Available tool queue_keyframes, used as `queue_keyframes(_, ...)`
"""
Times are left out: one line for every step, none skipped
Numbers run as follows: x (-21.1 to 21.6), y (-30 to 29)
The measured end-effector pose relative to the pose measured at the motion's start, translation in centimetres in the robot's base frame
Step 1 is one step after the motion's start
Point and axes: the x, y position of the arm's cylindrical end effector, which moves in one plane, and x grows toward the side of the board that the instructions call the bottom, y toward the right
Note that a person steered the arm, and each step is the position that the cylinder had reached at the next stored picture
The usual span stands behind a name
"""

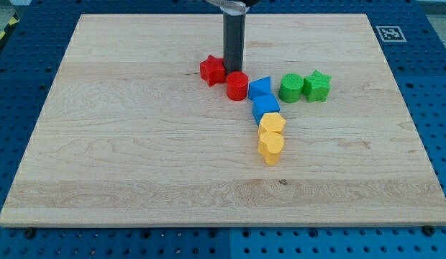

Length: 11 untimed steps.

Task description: Adjust the green and red blocks in a horizontal line

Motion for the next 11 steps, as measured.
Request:
queue_keyframes(-2.8,-0.1)
queue_keyframes(-2.7,-2.7)
queue_keyframes(-1.1,-4.7)
queue_keyframes(1.1,-5.0)
queue_keyframes(2.0,-5.0)
queue_keyframes(1.8,-5.0)
queue_keyframes(1.3,-4.1)
queue_keyframes(1.3,-2.1)
queue_keyframes(2.3,-1.1)
queue_keyframes(3.6,-0.8)
queue_keyframes(2.3,-0.8)
